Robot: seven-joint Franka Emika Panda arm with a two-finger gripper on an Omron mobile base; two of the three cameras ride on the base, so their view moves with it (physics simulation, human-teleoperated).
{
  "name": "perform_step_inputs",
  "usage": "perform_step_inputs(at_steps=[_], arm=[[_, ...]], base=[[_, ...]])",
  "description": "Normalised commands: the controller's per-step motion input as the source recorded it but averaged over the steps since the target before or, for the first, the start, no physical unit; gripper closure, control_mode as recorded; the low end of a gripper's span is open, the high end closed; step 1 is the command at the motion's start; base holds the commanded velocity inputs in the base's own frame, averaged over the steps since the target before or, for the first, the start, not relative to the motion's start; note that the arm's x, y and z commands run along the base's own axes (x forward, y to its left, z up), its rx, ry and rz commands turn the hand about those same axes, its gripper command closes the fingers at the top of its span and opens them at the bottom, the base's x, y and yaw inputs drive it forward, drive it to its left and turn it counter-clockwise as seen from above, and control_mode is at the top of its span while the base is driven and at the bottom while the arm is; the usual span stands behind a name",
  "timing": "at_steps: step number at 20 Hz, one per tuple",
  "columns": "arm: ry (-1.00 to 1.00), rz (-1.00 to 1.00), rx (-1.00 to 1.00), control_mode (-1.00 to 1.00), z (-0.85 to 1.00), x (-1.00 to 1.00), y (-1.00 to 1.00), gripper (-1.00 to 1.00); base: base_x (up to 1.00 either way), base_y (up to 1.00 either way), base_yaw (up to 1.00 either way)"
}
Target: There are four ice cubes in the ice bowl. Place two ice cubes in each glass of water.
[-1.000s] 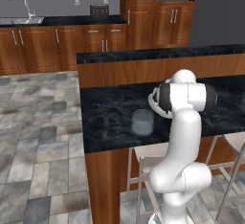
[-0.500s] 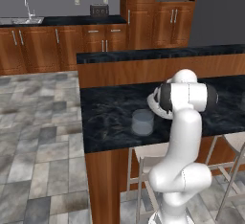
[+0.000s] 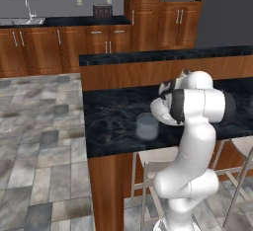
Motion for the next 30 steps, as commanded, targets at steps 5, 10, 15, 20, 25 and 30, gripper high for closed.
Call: perform_step_inputs(at_steps=[5,10,15,20,25,30], arm=[[0.00,-0.06,0.00,-1.00,1.00,-0.35,-0.09,1.00],[0.00,-0.34,0.00,-1.00,0.79,-0.59,-0.49,1.00],[0.00,-0.54,0.02,-1.00,0.25,-0.65,-0.68,1.00],[0.00,-0.55,0.03,-1.00,0.00,-0.45,-0.77,1.00],[-0.06,-0.31,0.03,-1.00,-0.01,-0.08,-0.99,1.00],[-0.06,-0.05,0.06,-1.00,0.00,0.00,-0.93,1.00]], base=[[0.00,0.00,0.00],[0.00,0.00,0.00],[0.00,0.00,0.00],[0.00,0.00,0.00],[0.00,0.00,0.00],[0.00,0.00,0.00]])
